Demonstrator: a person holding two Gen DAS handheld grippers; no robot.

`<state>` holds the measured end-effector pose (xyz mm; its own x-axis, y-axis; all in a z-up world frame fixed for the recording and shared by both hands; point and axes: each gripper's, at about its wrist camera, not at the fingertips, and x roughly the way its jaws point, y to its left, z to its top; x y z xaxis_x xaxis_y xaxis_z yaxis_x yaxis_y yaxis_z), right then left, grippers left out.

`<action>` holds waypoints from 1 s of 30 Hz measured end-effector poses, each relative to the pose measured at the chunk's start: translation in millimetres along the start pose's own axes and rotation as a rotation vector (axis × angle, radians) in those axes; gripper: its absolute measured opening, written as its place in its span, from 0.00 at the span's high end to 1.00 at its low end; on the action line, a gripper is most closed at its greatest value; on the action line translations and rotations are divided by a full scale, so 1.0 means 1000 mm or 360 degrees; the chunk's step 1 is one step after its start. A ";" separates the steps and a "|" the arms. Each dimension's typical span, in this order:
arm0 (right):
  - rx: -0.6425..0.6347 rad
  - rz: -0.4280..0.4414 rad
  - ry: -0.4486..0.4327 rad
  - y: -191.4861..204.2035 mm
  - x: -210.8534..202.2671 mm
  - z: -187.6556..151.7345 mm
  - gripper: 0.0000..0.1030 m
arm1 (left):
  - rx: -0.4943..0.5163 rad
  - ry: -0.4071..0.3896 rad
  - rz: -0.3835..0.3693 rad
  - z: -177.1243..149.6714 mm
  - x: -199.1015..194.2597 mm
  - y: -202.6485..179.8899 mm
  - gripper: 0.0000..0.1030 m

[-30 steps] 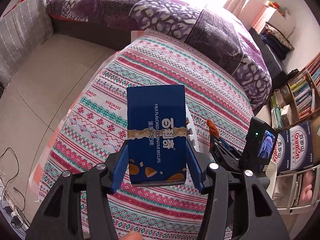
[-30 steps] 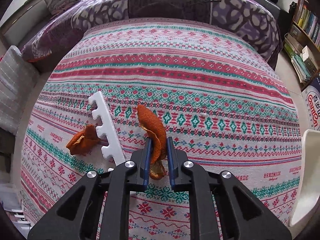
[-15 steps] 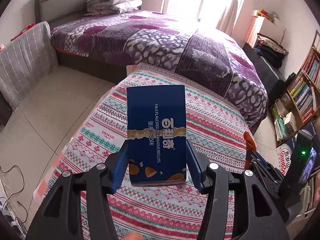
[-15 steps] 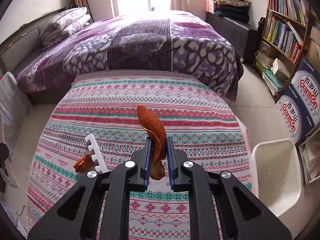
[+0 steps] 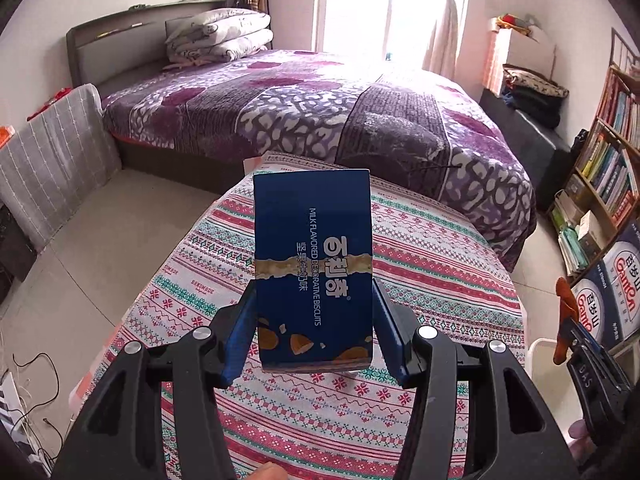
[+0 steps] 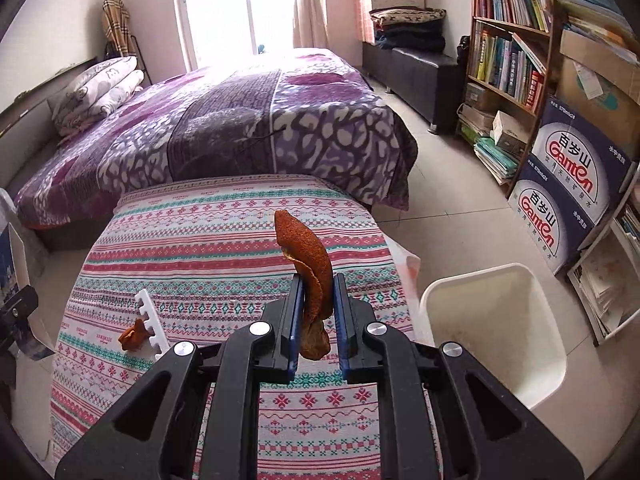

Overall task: Collect trash
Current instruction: 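Carry orange peel to bin and open right tool while left carries biscuit box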

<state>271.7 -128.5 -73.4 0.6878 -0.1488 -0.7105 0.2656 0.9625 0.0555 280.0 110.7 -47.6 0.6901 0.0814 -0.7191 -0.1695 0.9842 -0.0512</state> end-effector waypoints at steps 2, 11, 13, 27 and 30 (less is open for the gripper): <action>0.0016 -0.0012 -0.0012 -0.010 -0.001 0.000 0.86 | 0.0014 0.0003 -0.0004 -0.002 0.001 -0.007 0.48; 0.0099 -0.0047 -0.0004 -0.049 -0.005 0.001 0.86 | 0.0086 0.0014 -0.0035 -0.012 0.003 -0.046 0.48; 0.0109 -0.0065 -0.0016 -0.057 -0.009 0.001 0.86 | 0.0103 0.0014 -0.0048 -0.014 0.002 -0.055 0.48; 0.0257 -0.0176 0.0021 -0.126 -0.014 0.002 0.86 | 0.0240 0.0010 -0.0170 -0.027 -0.007 -0.124 0.48; 0.0302 -0.0211 0.0031 -0.142 -0.014 0.000 0.86 | 0.0273 0.0013 -0.0205 -0.032 -0.009 -0.139 0.48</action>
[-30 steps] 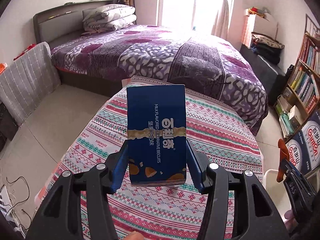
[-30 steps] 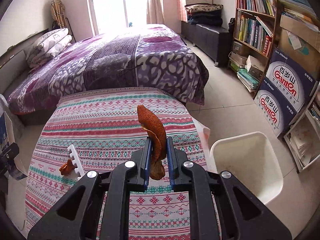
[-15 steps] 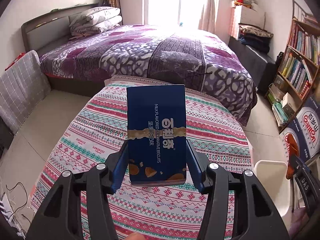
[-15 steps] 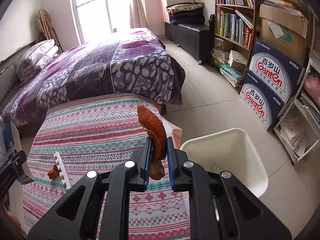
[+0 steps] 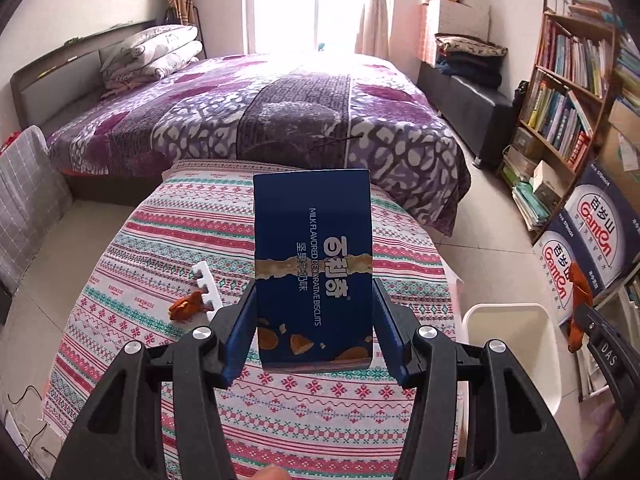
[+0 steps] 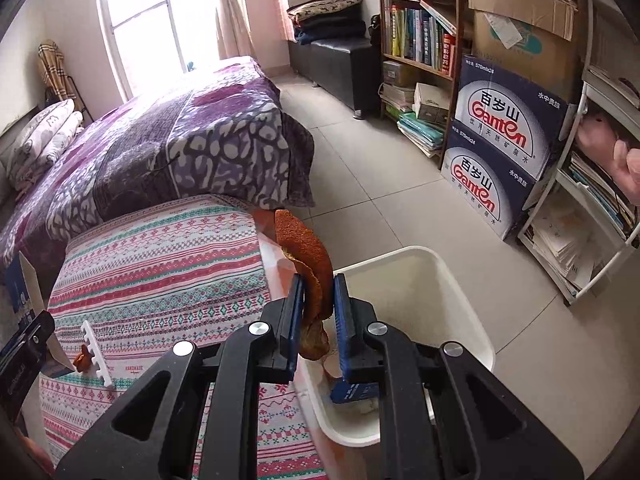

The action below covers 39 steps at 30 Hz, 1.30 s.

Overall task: Collect trash
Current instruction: 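Carry orange peel to bin and open right tool while left carries biscuit box, then open left tool over the bin to drop the biscuit box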

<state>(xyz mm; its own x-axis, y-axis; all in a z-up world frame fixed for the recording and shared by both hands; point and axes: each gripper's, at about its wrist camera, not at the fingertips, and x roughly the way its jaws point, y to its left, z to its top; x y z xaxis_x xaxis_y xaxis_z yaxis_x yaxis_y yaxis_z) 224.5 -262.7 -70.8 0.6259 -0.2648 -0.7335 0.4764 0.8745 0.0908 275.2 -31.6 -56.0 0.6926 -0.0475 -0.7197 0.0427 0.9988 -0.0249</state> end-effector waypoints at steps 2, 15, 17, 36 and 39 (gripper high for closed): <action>0.0034 -0.0017 0.0008 -0.012 0.001 0.002 0.86 | 0.0022 -0.0002 -0.0025 -0.001 0.000 -0.011 0.48; 0.0262 -0.0091 -0.0005 -0.075 -0.003 0.008 0.31 | 0.0196 0.0040 -0.0228 -0.016 0.002 -0.088 0.48; 0.0304 -0.0126 -0.0018 -0.084 -0.004 0.009 0.28 | 0.0221 0.0046 -0.0256 -0.019 0.001 -0.099 0.48; 0.0650 -0.0267 0.0030 -0.152 -0.005 0.014 0.19 | 0.0447 0.0222 -0.0620 -0.053 0.009 -0.176 0.27; 0.0626 -0.0248 0.0050 -0.141 -0.003 0.013 0.18 | 0.0414 0.0252 -0.0585 -0.050 0.015 -0.164 0.27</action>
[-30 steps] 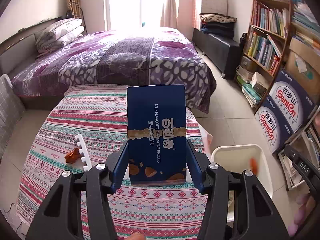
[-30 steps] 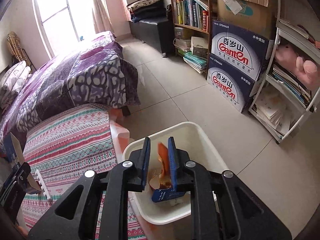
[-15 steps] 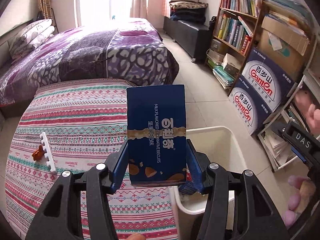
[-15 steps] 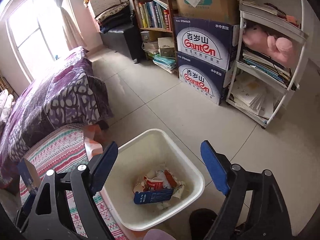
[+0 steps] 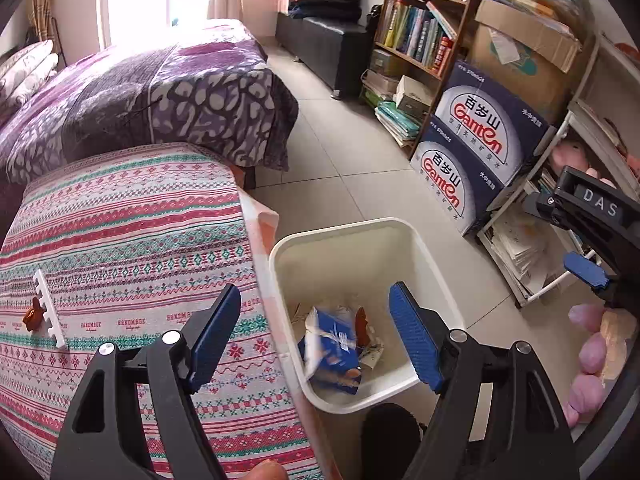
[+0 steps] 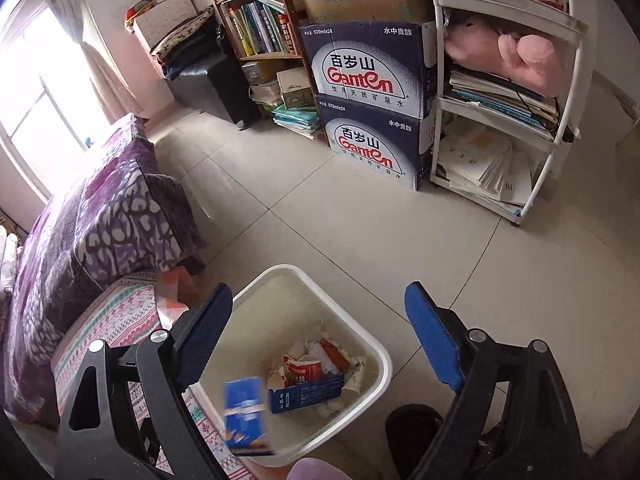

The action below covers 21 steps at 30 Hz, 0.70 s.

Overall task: Collect trash
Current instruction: 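Open left tool over the bin to drop the biscuit box, then grasp second orange peel with left tool while right tool grasps white foam toe separator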

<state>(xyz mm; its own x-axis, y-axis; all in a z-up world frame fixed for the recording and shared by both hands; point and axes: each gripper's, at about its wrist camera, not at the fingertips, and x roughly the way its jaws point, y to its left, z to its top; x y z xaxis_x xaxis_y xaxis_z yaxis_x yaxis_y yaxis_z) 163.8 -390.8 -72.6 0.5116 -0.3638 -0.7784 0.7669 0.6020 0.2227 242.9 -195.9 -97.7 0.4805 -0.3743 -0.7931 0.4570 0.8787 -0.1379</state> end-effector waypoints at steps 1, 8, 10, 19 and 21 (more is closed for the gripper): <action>-0.0025 0.0005 0.0007 0.006 0.000 -0.003 0.18 | -0.0025 0.0010 0.0012 0.000 0.000 0.007 0.27; -0.0172 0.0051 0.0065 0.042 0.003 -0.023 0.13 | -0.0288 0.0190 0.0323 -0.004 0.015 0.085 0.27; -0.0212 0.0060 0.0090 0.051 0.004 -0.027 0.13 | -0.0417 0.0283 0.0401 -0.007 0.023 0.117 0.27; -0.0348 0.0076 0.0193 0.087 0.015 -0.049 0.10 | -0.0582 0.0409 0.0776 -0.020 0.028 0.231 0.27; -0.0365 0.0093 0.0226 0.095 0.017 -0.054 0.10 | -0.0555 0.0456 0.0811 -0.022 0.030 0.258 0.27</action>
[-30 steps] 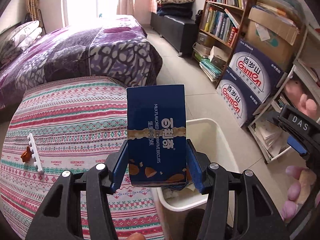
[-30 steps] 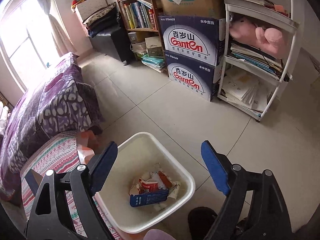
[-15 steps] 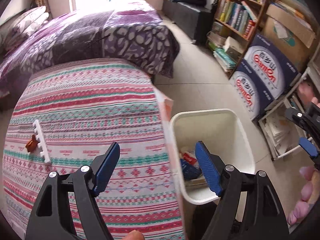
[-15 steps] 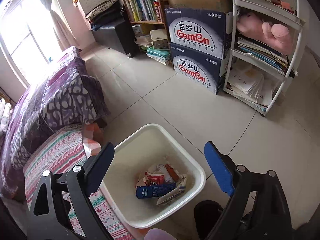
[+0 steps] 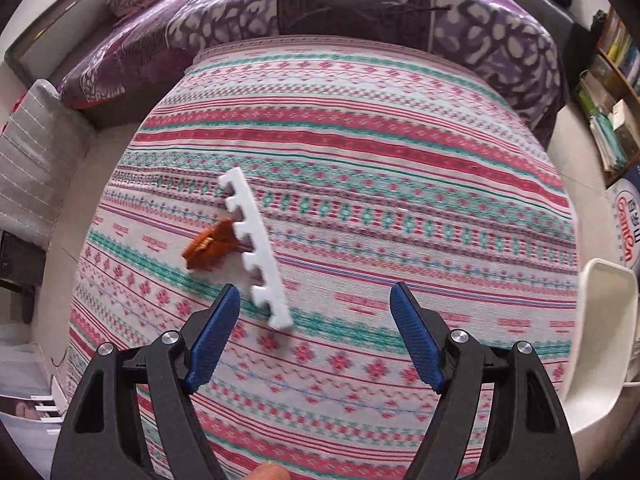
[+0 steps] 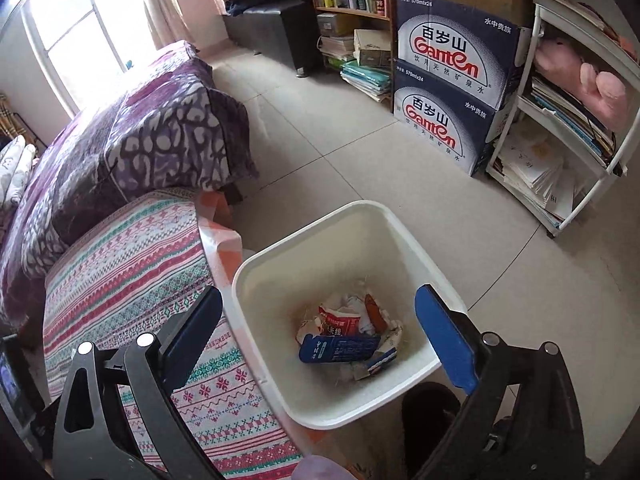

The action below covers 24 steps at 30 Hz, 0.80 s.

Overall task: Collect trash
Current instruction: 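Grasp second orange peel with left tool while right tool grasps white foam toe separator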

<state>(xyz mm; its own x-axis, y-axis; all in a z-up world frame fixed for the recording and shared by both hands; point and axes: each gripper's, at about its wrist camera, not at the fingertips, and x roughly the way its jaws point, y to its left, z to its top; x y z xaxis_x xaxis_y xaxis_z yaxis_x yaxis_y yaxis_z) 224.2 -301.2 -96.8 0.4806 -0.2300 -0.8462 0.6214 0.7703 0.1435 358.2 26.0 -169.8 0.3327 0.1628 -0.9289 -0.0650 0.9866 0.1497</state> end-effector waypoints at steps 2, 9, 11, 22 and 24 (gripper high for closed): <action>-0.0025 0.0018 0.0028 0.011 0.003 -0.003 0.10 | 0.0056 0.0038 0.0018 0.006 0.012 0.021 0.27; -0.0164 0.0043 0.0069 0.054 0.010 -0.016 0.10 | 0.0252 0.0197 -0.0016 0.009 0.057 0.082 0.27; -0.0212 0.0040 0.0076 0.067 0.013 -0.021 0.10 | 0.0293 0.0202 -0.0038 0.007 0.065 0.091 0.29; -0.0655 0.0067 0.0065 0.144 0.036 -0.068 0.10 | 0.0325 0.0095 -0.0296 0.015 0.075 0.094 0.64; -0.0733 0.0111 0.0090 0.160 0.041 -0.080 0.10 | 0.0233 0.0154 -0.0319 0.020 0.074 0.106 0.76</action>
<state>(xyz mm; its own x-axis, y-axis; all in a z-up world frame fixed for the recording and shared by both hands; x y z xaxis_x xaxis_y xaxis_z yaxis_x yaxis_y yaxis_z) 294.3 -139.8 -149.7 0.4691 -0.1453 -0.8711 0.2430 0.9695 -0.0309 395.2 143.3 -215.9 0.2334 -0.0306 -0.9719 0.1323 0.9912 0.0005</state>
